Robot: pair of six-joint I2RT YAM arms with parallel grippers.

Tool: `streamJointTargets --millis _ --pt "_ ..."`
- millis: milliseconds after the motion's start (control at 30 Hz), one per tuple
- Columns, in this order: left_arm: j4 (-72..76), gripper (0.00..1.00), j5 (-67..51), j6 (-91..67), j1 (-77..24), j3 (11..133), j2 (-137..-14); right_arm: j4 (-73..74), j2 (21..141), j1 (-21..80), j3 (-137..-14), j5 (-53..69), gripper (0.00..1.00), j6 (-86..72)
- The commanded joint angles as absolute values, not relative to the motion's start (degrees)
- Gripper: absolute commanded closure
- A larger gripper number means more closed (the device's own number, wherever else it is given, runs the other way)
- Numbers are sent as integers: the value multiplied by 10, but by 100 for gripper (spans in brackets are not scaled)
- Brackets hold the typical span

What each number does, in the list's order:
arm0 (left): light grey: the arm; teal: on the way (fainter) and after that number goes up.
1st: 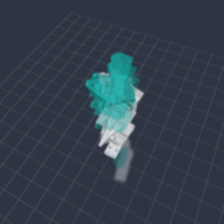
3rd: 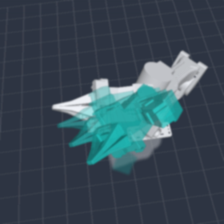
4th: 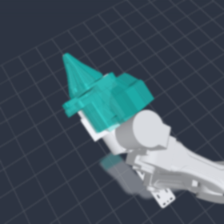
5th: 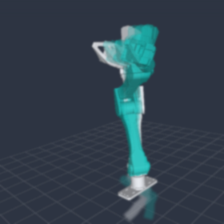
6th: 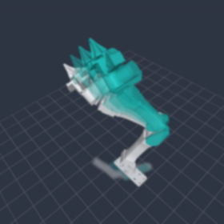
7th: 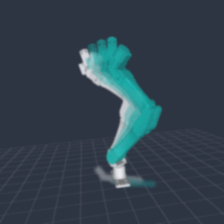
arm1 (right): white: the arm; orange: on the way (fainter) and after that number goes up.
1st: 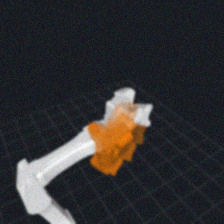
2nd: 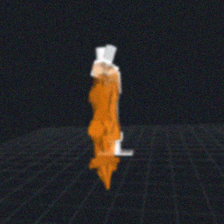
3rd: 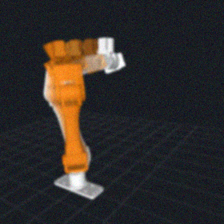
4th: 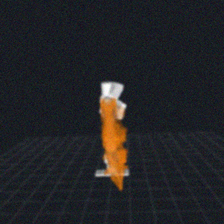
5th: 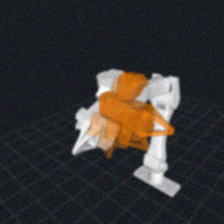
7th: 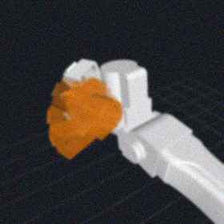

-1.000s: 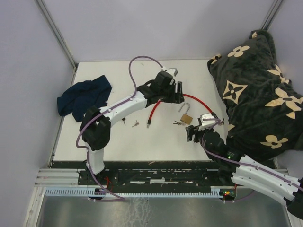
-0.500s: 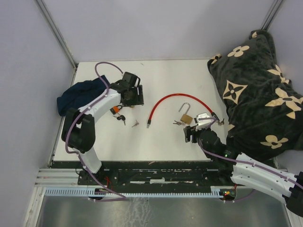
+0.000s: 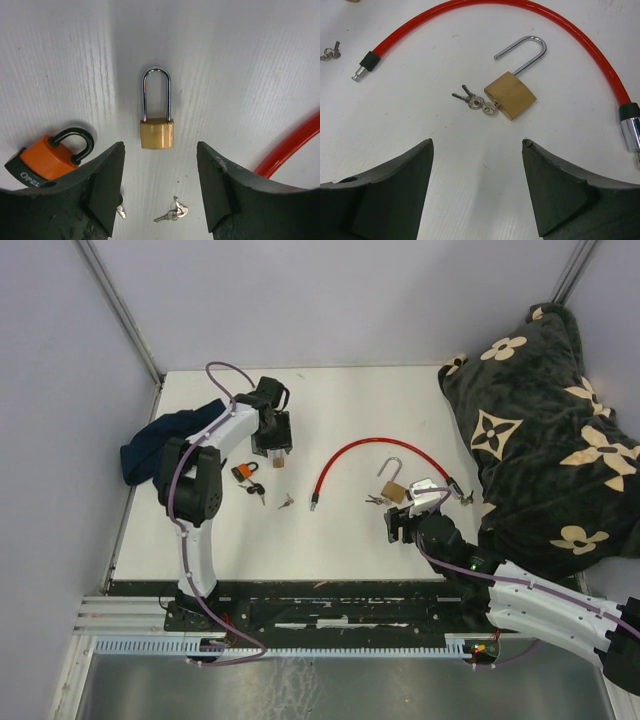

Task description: Unlock with the key

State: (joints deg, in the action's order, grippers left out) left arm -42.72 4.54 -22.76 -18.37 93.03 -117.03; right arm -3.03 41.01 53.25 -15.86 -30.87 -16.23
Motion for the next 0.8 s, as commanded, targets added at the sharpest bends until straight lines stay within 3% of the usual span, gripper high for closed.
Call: streamJointTargets --millis 0,233,533,767 --pt "-464 36 63 -188 -180 982 -1202 -57 407 535 -176 -308 20 -160" --pt "-468 44 64 -183 -180 983 -1233 -61 424 535 -181 -304 20 -157" --pt "-467 71 49 -185 -197 947 -1222 -70 439 535 -183 -295 20 -161" --pt "-455 71 41 -239 -248 868 -1176 -73 436 536 -180 -284 20 -168"
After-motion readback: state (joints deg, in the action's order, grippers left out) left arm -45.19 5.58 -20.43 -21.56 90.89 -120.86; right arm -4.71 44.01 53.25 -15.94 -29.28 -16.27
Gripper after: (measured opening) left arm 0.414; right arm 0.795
